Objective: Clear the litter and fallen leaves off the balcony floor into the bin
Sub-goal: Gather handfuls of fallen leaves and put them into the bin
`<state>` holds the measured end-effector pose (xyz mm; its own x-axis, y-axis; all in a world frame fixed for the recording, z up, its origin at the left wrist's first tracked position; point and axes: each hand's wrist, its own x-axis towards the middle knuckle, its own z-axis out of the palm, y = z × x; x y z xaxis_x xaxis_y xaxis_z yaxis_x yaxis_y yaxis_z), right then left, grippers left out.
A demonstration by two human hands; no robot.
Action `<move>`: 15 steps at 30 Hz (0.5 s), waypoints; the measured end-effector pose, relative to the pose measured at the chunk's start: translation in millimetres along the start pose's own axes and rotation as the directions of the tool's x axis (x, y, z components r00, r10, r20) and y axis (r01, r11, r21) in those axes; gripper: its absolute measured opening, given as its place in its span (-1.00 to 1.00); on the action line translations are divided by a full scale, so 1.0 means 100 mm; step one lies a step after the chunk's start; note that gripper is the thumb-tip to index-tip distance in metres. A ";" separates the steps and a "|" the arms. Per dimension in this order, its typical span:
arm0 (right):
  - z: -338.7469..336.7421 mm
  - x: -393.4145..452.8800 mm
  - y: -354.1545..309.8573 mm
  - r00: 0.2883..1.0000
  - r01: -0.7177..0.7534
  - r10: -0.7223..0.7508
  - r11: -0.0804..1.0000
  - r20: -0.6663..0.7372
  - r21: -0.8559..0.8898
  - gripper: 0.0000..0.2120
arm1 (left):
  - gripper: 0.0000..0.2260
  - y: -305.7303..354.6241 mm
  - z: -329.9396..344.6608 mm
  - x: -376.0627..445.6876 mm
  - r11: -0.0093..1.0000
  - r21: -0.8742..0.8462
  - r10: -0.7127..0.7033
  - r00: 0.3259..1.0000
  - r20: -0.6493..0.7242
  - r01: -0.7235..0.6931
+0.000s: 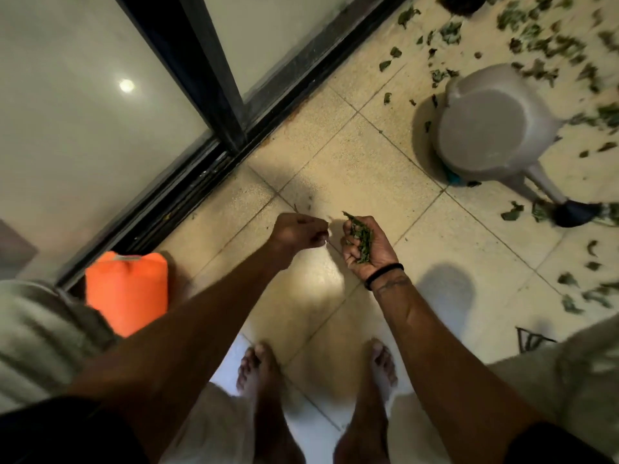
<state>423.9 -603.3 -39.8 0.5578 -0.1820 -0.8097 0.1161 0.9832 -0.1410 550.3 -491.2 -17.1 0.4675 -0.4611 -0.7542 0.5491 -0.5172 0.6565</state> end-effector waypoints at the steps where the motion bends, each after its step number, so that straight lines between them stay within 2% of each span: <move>1: 0.08 -0.25 0.06 1.000 -0.009 0.009 1.000 -0.007 0.000 -0.76 | -0.95 0.12 0.01 -0.30 0.995 -0.092 -0.037 0.999 0.025 0.040; 3: 0.27 -0.73 0.18 0.999 -0.048 0.047 0.999 -0.027 -0.006 -0.73 | -0.93 0.34 0.02 -0.85 0.968 -0.225 -0.099 0.993 0.058 0.109; 6: 0.69 -1.52 0.33 0.996 -0.085 0.081 0.992 -0.048 -0.089 -0.84 | -0.88 0.75 0.01 -1.75 0.922 -0.342 -0.161 0.983 0.088 0.182; 10: 1.24 -2.57 0.55 0.993 -0.086 0.070 0.980 -0.094 -0.181 -0.75 | -0.91 1.17 -0.08 -2.84 0.891 -0.391 -0.229 0.972 0.056 0.232; 15: 1.67 -3.67 0.95 0.992 -0.081 0.055 0.964 -0.110 -0.255 -0.79 | -0.87 1.39 -0.36 -4.01 0.871 -0.426 -0.239 0.969 0.067 0.244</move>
<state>367.5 -445.3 338.8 0.4697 -0.1254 -0.8739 -0.1426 0.9661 -0.2153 464.6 -352.4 376.1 0.2757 -0.3715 -0.8866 0.8874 -0.2563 0.3833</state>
